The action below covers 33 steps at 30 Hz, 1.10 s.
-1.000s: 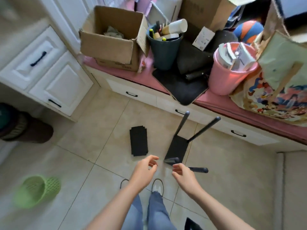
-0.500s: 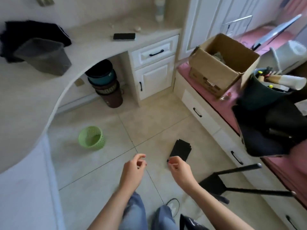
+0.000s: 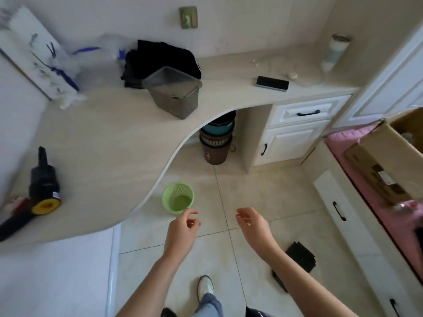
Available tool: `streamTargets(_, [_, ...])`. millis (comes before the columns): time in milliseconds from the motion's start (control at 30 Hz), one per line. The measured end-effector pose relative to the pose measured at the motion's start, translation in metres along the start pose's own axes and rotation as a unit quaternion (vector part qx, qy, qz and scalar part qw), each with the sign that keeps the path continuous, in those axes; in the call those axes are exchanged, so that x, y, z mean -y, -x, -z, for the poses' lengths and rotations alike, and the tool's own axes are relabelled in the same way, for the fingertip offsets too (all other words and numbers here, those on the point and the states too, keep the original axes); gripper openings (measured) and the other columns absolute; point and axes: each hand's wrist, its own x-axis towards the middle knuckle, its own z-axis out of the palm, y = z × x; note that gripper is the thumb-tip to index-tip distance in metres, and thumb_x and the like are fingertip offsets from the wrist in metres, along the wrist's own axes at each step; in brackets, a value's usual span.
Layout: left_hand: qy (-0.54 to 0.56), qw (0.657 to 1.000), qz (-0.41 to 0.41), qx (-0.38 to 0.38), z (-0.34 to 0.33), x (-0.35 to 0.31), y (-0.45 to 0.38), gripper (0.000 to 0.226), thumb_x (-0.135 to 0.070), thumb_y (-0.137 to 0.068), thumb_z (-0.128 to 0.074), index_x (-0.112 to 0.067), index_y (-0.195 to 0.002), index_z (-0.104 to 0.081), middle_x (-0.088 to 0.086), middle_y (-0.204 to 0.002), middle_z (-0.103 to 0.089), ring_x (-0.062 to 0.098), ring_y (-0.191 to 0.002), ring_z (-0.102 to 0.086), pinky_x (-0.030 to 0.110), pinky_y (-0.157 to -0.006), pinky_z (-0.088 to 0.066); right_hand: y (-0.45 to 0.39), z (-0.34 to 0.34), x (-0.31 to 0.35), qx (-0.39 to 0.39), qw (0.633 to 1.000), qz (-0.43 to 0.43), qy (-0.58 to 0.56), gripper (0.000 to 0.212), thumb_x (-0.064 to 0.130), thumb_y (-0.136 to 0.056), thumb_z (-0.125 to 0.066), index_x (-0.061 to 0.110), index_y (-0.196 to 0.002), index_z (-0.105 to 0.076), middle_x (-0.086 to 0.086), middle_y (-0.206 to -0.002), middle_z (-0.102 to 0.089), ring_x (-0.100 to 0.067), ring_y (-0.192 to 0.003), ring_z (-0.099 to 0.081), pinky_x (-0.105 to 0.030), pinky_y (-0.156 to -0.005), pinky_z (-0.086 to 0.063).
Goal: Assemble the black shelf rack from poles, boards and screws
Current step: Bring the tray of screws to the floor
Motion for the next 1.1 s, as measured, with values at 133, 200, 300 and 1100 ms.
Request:
streamTargets(133, [-0.009, 1.0, -0.007, -0.029, 0.035, -0.007, -0.057, 0.019, -0.011, -0.092, -0.066, -0.024, -0.106, -0.07, -0.007, -0.086, -0.072, 0.009, -0.082, -0.068, 0.014, -0.071, -0.047, -0.047, -0.012, 0.045, 0.006, 1.0, 0.024, 0.004, 0.028, 0.019, -0.098, -0.057, 0.011, -0.124, -0.063, -0.003, -0.114, -0.068, -0.01, -0.1, -0.06, -0.017, -0.084, -0.041])
streamTargets(200, [-0.005, 0.999, -0.011, -0.05, 0.048, -0.015, -0.082, 0.019, -0.012, -0.093, -0.065, -0.024, -0.106, -0.07, -0.002, -0.091, -0.073, 0.015, -0.086, -0.069, 0.026, -0.077, -0.052, -0.069, -0.013, 0.065, 0.01, 0.999, 0.038, 0.01, 0.028, 0.019, -0.098, -0.057, 0.011, -0.124, -0.062, -0.003, -0.115, -0.068, -0.008, -0.099, -0.058, -0.016, -0.084, -0.04])
streamTargets(300, [0.012, 0.997, -0.015, -0.073, 0.062, -0.031, -0.12, 0.02, -0.011, -0.093, -0.064, -0.028, -0.102, -0.067, 0.002, -0.091, -0.074, 0.02, -0.088, -0.07, 0.036, -0.084, -0.055, -0.104, -0.011, 0.094, 0.017, 0.998, 0.055, 0.014, 0.028, 0.021, -0.098, -0.057, 0.012, -0.124, -0.063, -0.002, -0.116, -0.068, -0.008, -0.102, -0.058, -0.016, -0.085, -0.04])
streamTargets(1100, [-0.054, 0.971, -0.034, -0.231, 0.144, -0.155, -0.401, 0.021, -0.013, -0.096, -0.061, -0.012, -0.116, -0.067, 0.002, -0.093, -0.068, 0.022, -0.084, -0.064, 0.031, -0.075, -0.047, -0.38, 0.002, 0.268, 0.144, 0.964, -0.104, -0.196, 0.006, 0.014, -0.098, -0.055, 0.009, -0.101, -0.057, -0.01, -0.091, -0.064, -0.024, -0.082, -0.062, -0.037, -0.078, -0.054])
